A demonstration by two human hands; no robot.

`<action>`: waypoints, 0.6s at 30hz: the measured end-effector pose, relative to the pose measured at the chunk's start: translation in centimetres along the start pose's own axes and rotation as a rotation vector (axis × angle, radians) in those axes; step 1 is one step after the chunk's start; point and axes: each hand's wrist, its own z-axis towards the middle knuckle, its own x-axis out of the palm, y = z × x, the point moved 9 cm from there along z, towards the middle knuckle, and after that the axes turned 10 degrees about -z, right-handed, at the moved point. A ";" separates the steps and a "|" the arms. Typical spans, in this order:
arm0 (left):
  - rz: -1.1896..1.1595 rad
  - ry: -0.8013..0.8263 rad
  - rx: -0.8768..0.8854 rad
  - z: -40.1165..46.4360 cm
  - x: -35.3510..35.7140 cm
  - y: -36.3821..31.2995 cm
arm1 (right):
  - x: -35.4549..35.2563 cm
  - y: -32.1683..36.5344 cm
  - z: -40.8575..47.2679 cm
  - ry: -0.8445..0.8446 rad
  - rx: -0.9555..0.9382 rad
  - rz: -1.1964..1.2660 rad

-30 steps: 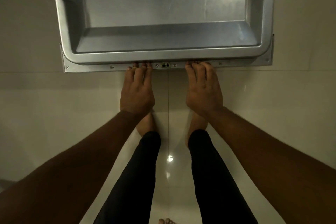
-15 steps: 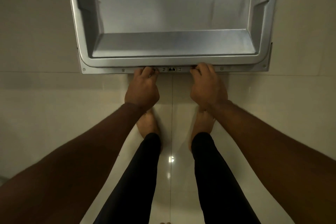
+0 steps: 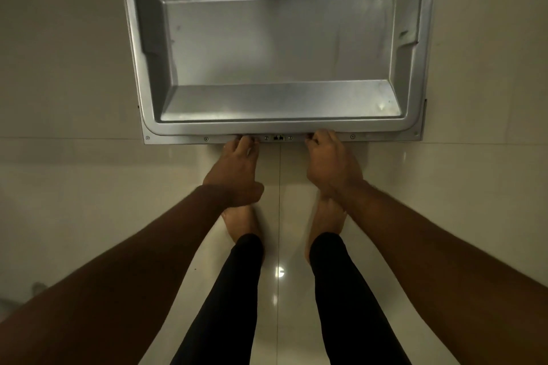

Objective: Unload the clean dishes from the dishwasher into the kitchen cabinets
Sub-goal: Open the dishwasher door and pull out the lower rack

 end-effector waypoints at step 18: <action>-0.209 -0.156 -0.090 -1.8 -15.8 -5.8 | -14.8 2.3 1.2 -0.065 -0.034 0.069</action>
